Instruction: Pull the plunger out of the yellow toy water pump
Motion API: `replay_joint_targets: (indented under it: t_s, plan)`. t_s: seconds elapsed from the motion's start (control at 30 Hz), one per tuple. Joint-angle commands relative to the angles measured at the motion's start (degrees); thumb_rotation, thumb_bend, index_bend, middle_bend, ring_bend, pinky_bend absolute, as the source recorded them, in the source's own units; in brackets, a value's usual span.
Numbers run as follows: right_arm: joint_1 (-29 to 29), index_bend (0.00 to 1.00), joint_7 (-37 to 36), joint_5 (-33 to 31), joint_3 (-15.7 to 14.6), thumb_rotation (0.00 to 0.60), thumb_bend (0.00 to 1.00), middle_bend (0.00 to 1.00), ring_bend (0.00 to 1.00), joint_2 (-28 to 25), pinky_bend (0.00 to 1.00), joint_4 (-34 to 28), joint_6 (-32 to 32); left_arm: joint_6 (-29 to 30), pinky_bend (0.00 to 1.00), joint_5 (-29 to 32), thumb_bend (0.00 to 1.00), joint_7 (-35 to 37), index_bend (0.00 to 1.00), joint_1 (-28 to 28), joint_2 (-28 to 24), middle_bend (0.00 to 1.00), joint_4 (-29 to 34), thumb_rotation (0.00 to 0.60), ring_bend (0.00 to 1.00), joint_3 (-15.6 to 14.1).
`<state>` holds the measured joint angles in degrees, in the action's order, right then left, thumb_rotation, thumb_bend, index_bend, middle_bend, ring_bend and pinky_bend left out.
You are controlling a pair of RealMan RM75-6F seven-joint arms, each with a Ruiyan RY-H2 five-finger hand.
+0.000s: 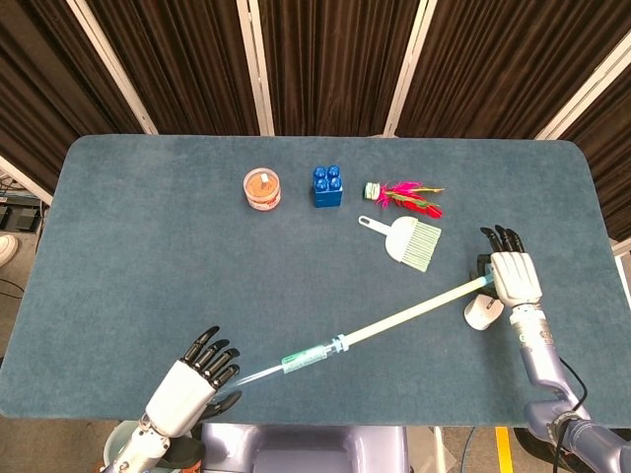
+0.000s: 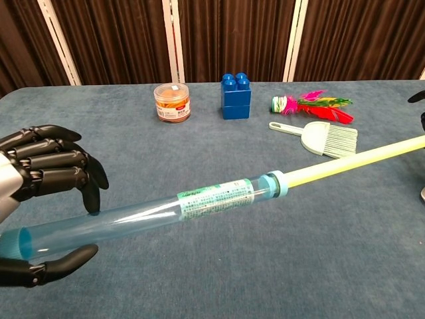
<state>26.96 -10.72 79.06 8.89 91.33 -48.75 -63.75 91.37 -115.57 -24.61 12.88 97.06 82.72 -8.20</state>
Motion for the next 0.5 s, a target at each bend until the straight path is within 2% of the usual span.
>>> replay_joint_targets:
  t_s: [0.03,0.13,0.23,0.3,0.37,0.5]
  plan:
    - [-0.1,0.64,-0.1,0.1,0.0,0.6,0.44,0.12,0.0,-0.1,0.08,-0.1,-0.3,-0.2,0.17,0.2,0.34,0.4,0.5,0.2,0.1,0.34,-0.4,0.6,0.27,0.3]
    - [-0.1,0.51,-0.3,0.2,-0.1,0.6,0.41,0.1,0.0,-0.2,0.08,0.1,-0.4,-0.2,0.17,0.5,0.32,1.1,0.43,0.3,0.1,0.33,-1.3,0.6,0.27,0.9]
    - [-0.1,0.34,-0.7,-0.1,0.0,0.6,0.39,0.06,0.0,-0.1,0.08,0.5,0.0,-0.4,0.17,1.7,0.31,1.8,0.37,0.5,0.2,0.33,-2.3,0.6,0.27,2.2]
    - [-0.1,0.2,0.0,-0.3,-0.1,0.6,0.37,0.02,0.0,0.0,0.07,0.9,0.5,-1.0,0.17,4.1,0.31,2.6,0.34,0.8,0.1,0.33,-3.1,0.6,0.27,4.1]
    - [0.0,0.12,0.6,-0.5,-0.2,0.6,0.33,0.01,0.0,0.0,0.06,1.1,0.9,-1.2,0.17,5.2,0.29,3.2,0.3,1.1,0.0,0.32,-3.6,0.6,0.27,5.2]
    - [0.1,0.03,3.3,-1.8,0.0,0.6,0.23,0.0,0.0,-0.3,0.05,0.9,2.8,-1.5,0.17,7.4,0.26,5.1,0.21,1.5,-0.4,0.31,-4.2,0.6,0.27,6.7]
